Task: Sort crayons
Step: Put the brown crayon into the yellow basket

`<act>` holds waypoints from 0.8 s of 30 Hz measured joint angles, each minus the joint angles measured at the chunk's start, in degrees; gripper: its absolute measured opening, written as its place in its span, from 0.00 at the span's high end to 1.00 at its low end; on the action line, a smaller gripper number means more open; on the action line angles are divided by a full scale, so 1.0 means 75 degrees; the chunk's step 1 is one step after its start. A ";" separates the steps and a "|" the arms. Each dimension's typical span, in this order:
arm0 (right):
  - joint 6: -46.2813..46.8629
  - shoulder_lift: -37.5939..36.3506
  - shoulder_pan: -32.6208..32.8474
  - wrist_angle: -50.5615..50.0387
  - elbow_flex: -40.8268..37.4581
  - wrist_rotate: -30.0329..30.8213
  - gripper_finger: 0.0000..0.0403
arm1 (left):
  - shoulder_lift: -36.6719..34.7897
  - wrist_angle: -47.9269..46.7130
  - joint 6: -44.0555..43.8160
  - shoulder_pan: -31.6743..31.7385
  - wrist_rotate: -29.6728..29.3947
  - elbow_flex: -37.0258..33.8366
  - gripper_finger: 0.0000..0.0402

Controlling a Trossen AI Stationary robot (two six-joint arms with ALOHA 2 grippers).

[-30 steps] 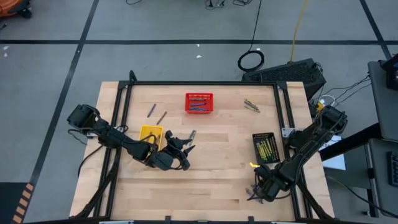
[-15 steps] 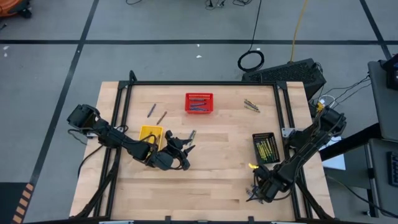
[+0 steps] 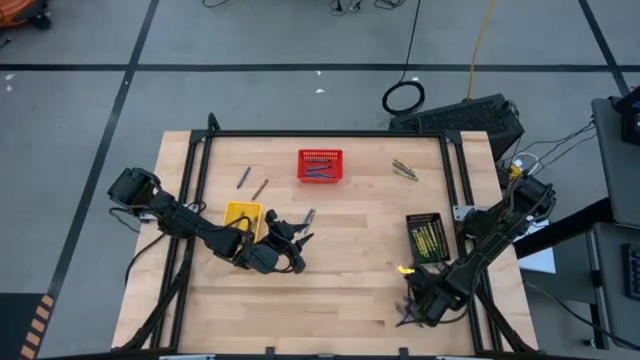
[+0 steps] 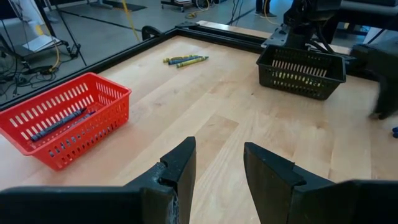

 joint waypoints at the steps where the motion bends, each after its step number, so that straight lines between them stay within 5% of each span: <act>1: -0.0058 -0.0091 -0.0028 0.0051 -0.0006 0.0426 0.98 | 0.0000 0.0002 -0.0002 0.0000 0.0000 0.0000 0.65; 6: -0.1245 -0.0695 -0.0073 0.0993 -0.0003 0.2172 0.99 | 0.0000 0.0076 -0.0002 0.0000 -0.0001 0.0000 0.65; 13: -0.6777 -0.0909 -0.0288 0.4624 -0.0071 0.4372 1.00 | 0.0000 0.0113 0.0291 0.0081 0.0325 0.0000 0.65; 17: -0.9481 -0.0909 -0.0750 0.8268 -0.1042 0.4318 1.00 | 0.0003 0.0345 0.1430 0.0349 0.1366 0.0000 0.65; 20: -1.1027 -0.0896 -0.1277 1.1690 -0.2094 0.3547 1.00 | 0.0003 0.0824 0.1697 0.0568 0.1761 0.0009 0.65; 24: -1.2563 -0.0912 -0.1956 1.4851 -0.2717 0.2580 1.00 | 0.0144 0.1753 0.2657 0.0670 0.3235 0.0009 0.65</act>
